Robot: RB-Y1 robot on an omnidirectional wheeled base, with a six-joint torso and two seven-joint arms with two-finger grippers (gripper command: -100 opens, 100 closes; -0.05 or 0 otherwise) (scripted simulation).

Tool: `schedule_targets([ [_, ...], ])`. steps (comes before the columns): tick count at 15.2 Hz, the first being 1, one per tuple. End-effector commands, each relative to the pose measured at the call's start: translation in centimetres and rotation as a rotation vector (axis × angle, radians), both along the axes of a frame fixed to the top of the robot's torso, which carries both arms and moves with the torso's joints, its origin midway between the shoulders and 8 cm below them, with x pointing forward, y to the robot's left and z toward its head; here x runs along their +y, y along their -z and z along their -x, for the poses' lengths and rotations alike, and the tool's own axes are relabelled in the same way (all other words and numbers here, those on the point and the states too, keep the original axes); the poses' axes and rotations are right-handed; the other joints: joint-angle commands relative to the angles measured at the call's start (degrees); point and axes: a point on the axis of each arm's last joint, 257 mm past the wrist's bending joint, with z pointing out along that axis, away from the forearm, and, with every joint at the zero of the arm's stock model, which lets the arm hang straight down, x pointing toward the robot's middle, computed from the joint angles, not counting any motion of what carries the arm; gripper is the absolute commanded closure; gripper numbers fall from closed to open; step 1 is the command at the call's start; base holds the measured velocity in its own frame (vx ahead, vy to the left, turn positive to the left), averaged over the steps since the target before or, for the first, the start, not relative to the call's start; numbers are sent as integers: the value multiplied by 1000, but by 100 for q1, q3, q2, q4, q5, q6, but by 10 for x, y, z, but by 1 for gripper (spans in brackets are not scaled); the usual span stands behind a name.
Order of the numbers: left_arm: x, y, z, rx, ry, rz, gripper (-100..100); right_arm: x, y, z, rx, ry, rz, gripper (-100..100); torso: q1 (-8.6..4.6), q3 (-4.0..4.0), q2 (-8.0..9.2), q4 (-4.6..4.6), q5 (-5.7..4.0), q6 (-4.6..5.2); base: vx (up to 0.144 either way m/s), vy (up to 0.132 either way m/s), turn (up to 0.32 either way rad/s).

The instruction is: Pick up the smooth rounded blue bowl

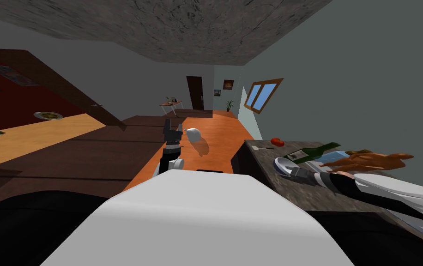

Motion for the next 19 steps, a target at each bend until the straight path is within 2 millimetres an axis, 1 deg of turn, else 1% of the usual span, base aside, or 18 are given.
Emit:
schedule_targets([
  [1,0,0,0,0,0,0,0,-15,0,14,43,-5,37,-100,0,0,0,0,0,0,18,52,66],
  [4,0,0,0,0,0,0,0,-39,-4,37,117,-13,100,-100,-1,0,0,0,-1,-2,25,76,113],
  [5,0,0,0,0,0,0,0,-30,-3,30,90,-11,77,-100,1,-1,-1,0,0,-3,16,47,35],
  [6,0,0,0,0,0,0,0,-32,8,40,95,0,79,-100,-6,1,2,0,-2,0,18,9,85],
  [9,0,0,0,0,0,0,0,-30,25,53,94,18,73,-100,-42,1,2,1,-12,-1,30,-29,114],
  [10,0,0,0,0,0,0,0,-31,17,46,95,11,73,-100,-48,0,-1,0,-14,-1,25,-22,36],
  [11,0,0,0,0,0,0,0,-31,18,47,95,12,74,100,-46,0,1,0,-13,0,9,-8,3],
  [15,0,0,0,0,0,0,0,-31,18,46,94,14,75,100,-43,5,9,2,-15,-4,0,0,-3],
  [16,0,0,0,0,0,0,0,-32,8,40,95,0,79,100,-43,5,9,1,-14,-4,-16,15,-114],
  [18,0,0,0,0,0,0,0,-32,-3,31,95,-12,82,100,-31,12,23,3,-6,4,-38,27,-156],
  [19,0,0,0,0,0,0,0,-31,4,37,94,-4,81,100,-26,15,28,5,-5,1,-24,18,-47],
])
